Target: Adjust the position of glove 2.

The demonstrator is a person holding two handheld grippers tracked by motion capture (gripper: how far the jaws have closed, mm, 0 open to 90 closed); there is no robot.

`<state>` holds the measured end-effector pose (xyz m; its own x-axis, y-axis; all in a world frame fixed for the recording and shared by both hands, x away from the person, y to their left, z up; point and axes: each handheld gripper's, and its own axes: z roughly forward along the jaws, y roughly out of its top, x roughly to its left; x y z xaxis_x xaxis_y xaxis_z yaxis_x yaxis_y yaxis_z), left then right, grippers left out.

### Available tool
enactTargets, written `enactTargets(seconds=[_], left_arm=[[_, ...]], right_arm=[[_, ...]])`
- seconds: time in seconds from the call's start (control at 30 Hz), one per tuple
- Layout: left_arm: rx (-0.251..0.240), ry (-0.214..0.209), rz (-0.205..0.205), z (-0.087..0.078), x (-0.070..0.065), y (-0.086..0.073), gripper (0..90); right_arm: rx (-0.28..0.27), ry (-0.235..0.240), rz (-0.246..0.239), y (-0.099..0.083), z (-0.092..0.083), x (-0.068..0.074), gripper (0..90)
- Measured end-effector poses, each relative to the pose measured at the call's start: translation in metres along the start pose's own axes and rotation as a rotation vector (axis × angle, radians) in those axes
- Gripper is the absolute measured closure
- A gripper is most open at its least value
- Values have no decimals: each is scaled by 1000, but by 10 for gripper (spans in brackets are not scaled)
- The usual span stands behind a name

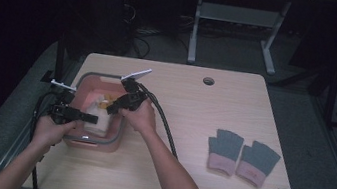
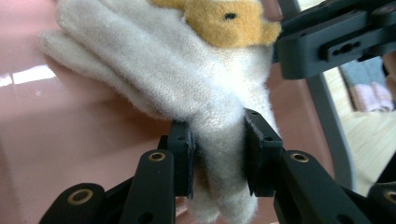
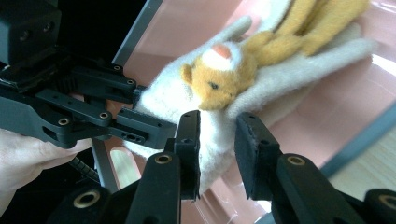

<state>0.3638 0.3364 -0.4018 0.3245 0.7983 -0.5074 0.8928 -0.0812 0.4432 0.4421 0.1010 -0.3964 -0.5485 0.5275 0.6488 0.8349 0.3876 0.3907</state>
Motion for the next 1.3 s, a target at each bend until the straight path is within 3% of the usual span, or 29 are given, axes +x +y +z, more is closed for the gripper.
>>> enactTargets(seconds=[0.1, 0.37, 0.4, 0.53, 0.67, 0.77, 0.93, 0.97, 1.0, 1.1, 1.3], left_arm=[[21, 25, 7, 3, -1, 0, 676], [41, 74, 20, 4, -3, 1, 629], [26, 90, 22, 1, -4, 2, 581], [-2, 110, 29, -10, -8, 7, 537], [-26, 122, 43, -19, -13, 11, 538], [-30, 129, 54, -20, -14, 12, 588], [65, 182, 88, -5, -12, 11, 654], [65, 182, 88, -5, -12, 11, 657], [88, 213, 91, 1, -11, 11, 657], [90, 217, 88, 3, -12, 11, 651], [40, 199, 90, -9, -13, 14, 643]], right_arm=[[-26, 29, 14, -2, -4, -2, 709], [-41, 37, 6, -5, -10, -2, 709], [-53, 47, 2, -5, -12, -3, 708], [-57, 50, -4, -6, -15, -2, 708], [-66, 59, -8, -7, -20, -1, 707], [-72, 63, -6, -9, -23, -1, 706], [-94, 80, -10, -11, -32, -2, 697], [-94, 80, -10, -11, -32, -2, 697], [-99, 89, -11, -12, -35, -2, 696], [-101, 93, -13, -13, -37, -1, 695], [-114, 117, -10, -15, -43, -3, 690]])
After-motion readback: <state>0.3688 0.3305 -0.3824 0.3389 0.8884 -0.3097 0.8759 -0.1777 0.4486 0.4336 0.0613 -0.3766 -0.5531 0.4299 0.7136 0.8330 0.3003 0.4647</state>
